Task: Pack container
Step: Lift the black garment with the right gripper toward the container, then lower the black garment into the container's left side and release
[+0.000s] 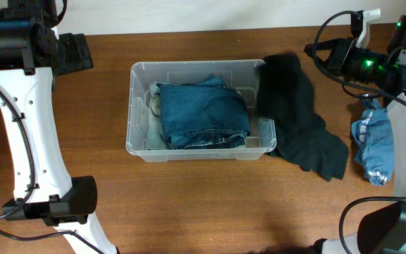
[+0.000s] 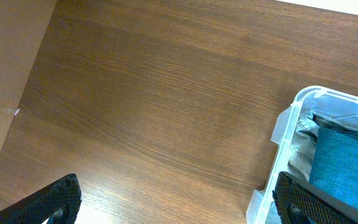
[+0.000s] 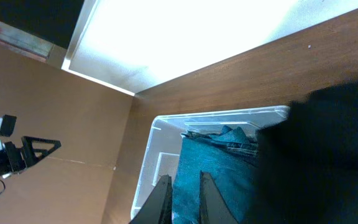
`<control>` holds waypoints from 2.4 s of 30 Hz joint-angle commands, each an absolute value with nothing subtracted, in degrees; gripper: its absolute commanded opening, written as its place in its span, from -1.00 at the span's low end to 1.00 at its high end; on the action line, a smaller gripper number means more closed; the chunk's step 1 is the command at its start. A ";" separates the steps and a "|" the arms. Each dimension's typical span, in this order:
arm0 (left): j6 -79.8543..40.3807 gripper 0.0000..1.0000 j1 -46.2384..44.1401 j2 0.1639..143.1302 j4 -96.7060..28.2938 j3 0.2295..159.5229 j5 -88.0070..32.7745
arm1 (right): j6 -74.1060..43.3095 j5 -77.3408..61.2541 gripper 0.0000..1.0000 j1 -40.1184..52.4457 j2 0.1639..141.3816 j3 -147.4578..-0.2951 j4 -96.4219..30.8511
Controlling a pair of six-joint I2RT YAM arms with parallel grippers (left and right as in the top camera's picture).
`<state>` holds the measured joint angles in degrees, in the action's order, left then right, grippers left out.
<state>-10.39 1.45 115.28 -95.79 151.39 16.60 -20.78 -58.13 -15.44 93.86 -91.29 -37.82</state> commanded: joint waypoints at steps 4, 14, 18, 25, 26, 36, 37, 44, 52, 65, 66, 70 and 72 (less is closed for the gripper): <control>-11.09 0.99 1.28 115.00 -95.68 151.55 17.39 | -20.03 -61.41 -0.91 -15.38 92.23 -91.94 -37.71; -11.09 0.99 1.28 115.00 -95.68 151.55 17.39 | -12.60 -32.56 0.58 -16.49 94.74 -91.79 -49.41; -11.09 0.99 1.28 115.00 -95.68 151.55 17.39 | -9.19 -28.10 0.92 -16.51 101.49 -91.18 -50.46; -11.09 0.99 1.28 115.00 -95.68 151.55 17.39 | -9.23 -24.99 1.00 -16.21 115.52 -91.18 -47.94; -11.09 0.99 1.28 115.00 -95.68 151.55 17.39 | -9.23 -25.02 1.00 -15.90 117.30 -91.18 -47.59; -11.09 0.99 1.28 115.00 -95.68 151.55 17.39 | -10.57 -18.02 -0.32 -8.08 124.64 -91.26 -43.03; -11.09 0.99 1.28 115.00 -95.68 151.55 17.39 | -10.55 -17.72 -0.48 -7.86 124.53 -91.55 -43.18; -11.09 0.99 1.28 115.00 -95.68 151.55 17.39 | -9.61 -24.01 -0.92 -9.67 119.57 -96.55 -51.11; -11.09 0.99 1.28 115.00 -95.68 151.55 17.39 | -8.38 -50.09 -0.92 -13.98 104.44 -99.81 -55.27; -11.09 0.99 1.28 115.00 -95.68 151.55 17.39 | -22.70 -71.33 -0.92 -4.67 91.88 -99.81 -43.40; -11.09 0.99 1.28 115.00 -95.68 151.55 17.39 | -24.18 -70.02 -0.92 -2.31 92.12 -99.81 -42.61; -11.09 0.99 1.28 115.00 -95.68 151.55 17.39 | -31.22 -58.76 -0.92 7.03 92.66 -99.55 -40.51; -11.09 0.99 1.28 115.00 -95.68 151.55 17.37 | -34.02 -53.58 -0.92 11.33 93.10 -99.55 -38.44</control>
